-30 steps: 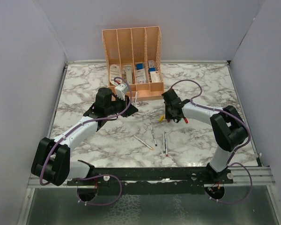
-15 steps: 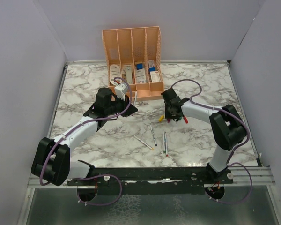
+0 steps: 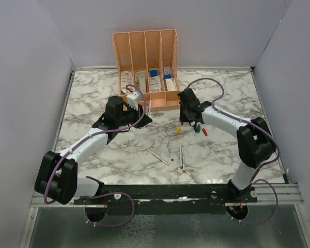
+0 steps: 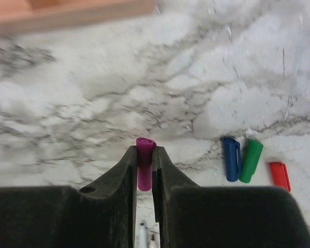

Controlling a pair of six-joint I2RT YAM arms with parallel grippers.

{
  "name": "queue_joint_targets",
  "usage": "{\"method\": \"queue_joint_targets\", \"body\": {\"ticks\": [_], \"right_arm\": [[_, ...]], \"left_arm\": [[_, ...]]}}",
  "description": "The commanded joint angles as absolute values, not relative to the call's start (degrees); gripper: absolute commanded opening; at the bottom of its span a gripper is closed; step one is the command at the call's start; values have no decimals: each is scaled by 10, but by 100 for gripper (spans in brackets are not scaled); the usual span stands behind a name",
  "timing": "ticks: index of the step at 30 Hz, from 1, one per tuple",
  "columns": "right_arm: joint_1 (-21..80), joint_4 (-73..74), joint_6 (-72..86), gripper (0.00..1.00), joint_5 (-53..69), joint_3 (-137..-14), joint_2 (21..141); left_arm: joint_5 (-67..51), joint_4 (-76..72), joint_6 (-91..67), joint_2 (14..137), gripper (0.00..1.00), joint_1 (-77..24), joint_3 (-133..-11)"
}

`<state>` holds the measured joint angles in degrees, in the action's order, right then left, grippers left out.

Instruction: Insert the pens into the pen caps

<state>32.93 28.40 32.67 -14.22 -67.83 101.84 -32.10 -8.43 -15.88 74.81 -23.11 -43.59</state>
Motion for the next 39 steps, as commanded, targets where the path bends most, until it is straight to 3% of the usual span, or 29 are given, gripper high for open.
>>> {"method": "queue_joint_targets", "body": {"ticks": [1, 8, 22, 39], "right_arm": [[331, 157, 313, 1, -133, -707, 947], [331, -159, 286, 1, -31, -602, 852], [338, -599, 317, 1, 80, -488, 869], [381, -599, 279, 1, 86, -491, 870]], "left_arm": [[-353, -111, -161, 751, 0, -235, -444], [-395, -171, -212, 746, 0, -235, -439], [-488, -192, -252, 778, 0, -236, -482], [-475, -195, -252, 754, 0, -238, -470]]}}
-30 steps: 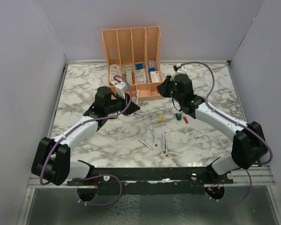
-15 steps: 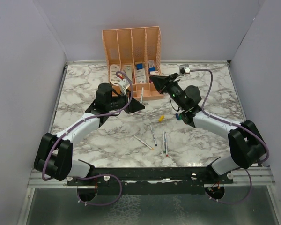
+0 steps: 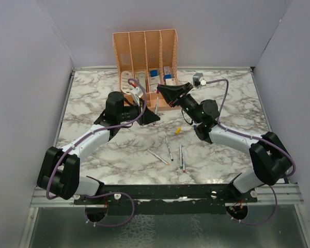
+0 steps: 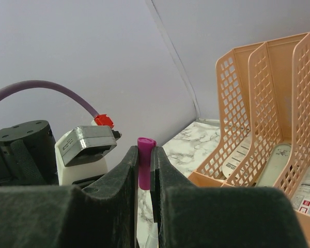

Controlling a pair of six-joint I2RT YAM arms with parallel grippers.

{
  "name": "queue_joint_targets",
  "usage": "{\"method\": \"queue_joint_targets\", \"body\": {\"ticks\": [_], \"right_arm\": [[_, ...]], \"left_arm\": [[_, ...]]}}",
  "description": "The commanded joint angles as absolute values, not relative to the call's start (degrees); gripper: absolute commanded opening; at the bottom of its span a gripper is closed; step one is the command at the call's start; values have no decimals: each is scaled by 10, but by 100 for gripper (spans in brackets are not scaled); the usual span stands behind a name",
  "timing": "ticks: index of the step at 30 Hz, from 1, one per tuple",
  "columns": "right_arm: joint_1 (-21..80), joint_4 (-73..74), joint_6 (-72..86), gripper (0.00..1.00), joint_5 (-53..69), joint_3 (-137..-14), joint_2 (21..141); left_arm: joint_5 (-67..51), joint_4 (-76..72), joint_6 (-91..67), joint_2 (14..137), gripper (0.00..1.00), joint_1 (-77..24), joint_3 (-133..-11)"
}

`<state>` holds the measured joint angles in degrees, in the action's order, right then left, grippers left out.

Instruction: Insert the pens into the pen caps

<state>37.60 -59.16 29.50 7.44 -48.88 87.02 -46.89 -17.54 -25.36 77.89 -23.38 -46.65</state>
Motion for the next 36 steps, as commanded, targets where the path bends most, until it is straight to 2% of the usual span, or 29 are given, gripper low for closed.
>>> {"method": "queue_joint_targets", "body": {"ticks": [1, 36], "right_arm": [[381, -597, 278, 1, 83, -489, 868], [394, -558, 306, 1, 80, -496, 874]], "left_arm": [[-471, -194, -251, 751, 0, -238, -468], [-417, -194, -213, 736, 0, -241, -444]]}}
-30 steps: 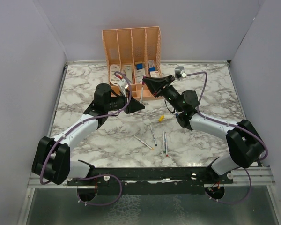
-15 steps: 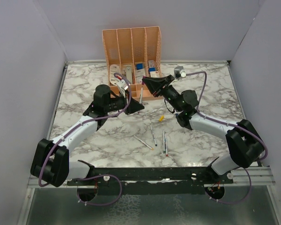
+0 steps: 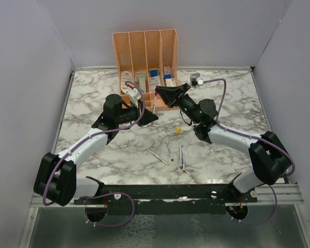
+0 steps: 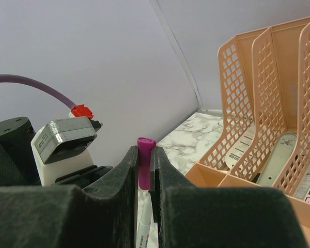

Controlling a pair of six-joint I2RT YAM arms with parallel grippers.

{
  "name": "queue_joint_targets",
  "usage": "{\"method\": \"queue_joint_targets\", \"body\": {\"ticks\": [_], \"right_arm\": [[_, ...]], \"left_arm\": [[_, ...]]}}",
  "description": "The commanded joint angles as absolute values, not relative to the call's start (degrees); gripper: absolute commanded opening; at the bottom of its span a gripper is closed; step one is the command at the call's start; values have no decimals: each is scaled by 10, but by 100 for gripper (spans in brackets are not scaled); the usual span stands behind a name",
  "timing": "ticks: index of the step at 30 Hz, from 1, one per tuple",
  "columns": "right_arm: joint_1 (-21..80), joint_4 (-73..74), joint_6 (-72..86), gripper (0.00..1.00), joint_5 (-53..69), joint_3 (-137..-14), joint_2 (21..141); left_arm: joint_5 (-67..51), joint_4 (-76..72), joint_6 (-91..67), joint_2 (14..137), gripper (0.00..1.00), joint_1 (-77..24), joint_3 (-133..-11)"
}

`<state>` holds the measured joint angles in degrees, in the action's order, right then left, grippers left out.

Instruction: Insert the pens into the pen caps

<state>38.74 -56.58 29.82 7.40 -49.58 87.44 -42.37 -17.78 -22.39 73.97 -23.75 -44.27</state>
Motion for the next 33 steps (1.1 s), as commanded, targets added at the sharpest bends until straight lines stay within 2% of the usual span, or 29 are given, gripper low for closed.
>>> {"method": "queue_joint_targets", "body": {"ticks": [1, 33], "right_arm": [[395, -560, 307, 1, 80, -498, 877], [403, -522, 258, 1, 50, -523, 866]], "left_arm": [[-419, -194, -212, 737, 0, -240, -445], [-396, -160, -183, 710, 0, -241, -430]]}}
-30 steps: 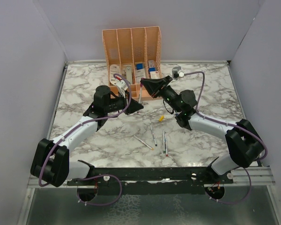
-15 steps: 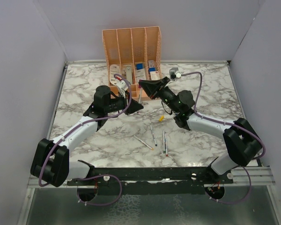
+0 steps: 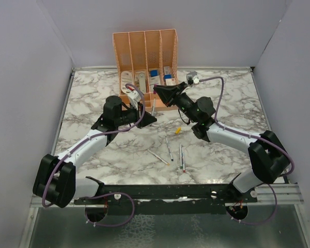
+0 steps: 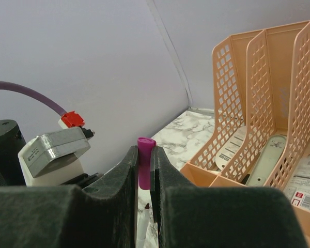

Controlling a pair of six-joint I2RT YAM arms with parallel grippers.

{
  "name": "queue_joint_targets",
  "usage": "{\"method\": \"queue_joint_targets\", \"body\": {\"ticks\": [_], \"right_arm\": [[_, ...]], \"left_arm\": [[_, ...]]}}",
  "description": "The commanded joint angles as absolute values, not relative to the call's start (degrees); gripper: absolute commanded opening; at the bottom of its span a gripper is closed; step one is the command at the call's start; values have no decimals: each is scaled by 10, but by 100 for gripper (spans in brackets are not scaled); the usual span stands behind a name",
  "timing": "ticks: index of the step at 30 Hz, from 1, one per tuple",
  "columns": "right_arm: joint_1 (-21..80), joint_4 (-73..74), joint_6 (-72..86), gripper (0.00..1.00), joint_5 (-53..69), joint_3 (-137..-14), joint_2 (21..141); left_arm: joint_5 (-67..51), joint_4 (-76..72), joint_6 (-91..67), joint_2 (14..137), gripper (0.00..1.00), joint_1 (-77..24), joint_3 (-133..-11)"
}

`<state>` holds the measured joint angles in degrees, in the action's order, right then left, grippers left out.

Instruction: Insert the pens into the pen caps

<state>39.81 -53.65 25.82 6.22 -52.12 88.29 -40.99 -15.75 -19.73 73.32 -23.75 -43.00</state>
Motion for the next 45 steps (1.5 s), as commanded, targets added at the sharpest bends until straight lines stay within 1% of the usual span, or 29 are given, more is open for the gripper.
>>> {"method": "queue_joint_targets", "body": {"ticks": [1, 21, 45], "right_arm": [[403, -520, 260, 1, 51, -522, 866], [406, -501, 299, 1, 76, -520, 865], [413, -466, 288, 1, 76, -512, 866]], "left_arm": [[-395, -161, -183, 708, 0, -241, -431], [-382, -162, -183, 700, 0, -241, -429], [-344, -172, -176, 674, 0, -241, -430]]}}
